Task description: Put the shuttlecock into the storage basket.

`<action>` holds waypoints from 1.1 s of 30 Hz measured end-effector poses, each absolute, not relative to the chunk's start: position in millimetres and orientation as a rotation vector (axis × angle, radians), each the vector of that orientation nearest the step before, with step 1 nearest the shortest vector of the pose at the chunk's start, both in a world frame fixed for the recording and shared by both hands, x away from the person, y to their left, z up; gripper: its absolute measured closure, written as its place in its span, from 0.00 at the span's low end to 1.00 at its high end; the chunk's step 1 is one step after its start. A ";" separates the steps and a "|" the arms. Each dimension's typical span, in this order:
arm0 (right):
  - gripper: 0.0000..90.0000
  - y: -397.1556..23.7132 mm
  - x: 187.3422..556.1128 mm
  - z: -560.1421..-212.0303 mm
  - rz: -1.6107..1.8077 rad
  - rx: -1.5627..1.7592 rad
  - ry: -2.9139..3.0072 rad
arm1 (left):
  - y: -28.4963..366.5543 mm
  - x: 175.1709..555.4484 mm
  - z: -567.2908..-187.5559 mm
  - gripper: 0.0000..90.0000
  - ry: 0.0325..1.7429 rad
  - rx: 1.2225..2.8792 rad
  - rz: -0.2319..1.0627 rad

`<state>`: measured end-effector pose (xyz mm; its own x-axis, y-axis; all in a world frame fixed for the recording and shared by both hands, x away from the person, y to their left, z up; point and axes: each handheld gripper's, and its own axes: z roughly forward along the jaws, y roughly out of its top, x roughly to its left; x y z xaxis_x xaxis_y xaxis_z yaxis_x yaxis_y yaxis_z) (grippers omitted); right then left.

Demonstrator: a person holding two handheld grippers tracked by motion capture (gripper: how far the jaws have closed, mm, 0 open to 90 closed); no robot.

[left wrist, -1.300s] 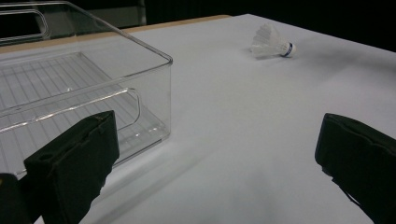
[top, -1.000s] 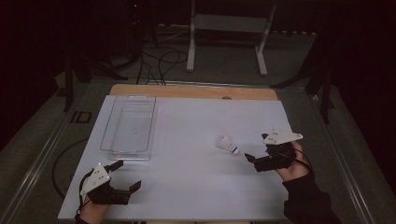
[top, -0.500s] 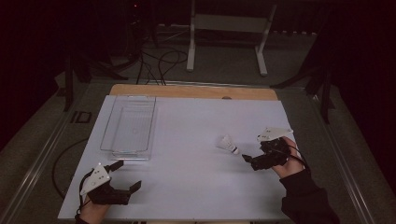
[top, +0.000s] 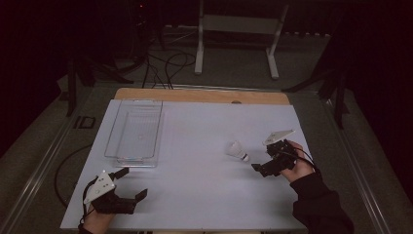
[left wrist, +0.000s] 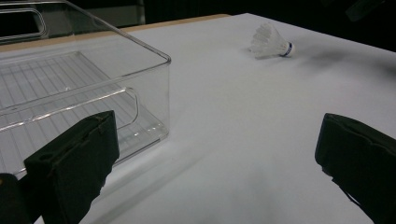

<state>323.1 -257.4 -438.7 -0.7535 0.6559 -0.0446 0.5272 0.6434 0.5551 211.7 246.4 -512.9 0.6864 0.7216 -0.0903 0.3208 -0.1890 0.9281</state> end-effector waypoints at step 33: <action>0.10 -244.3 354.9 -469.2 0.299 1.137 2.933 | 246.5 211.8 -513.0 0.01 0.828 1.782 0.445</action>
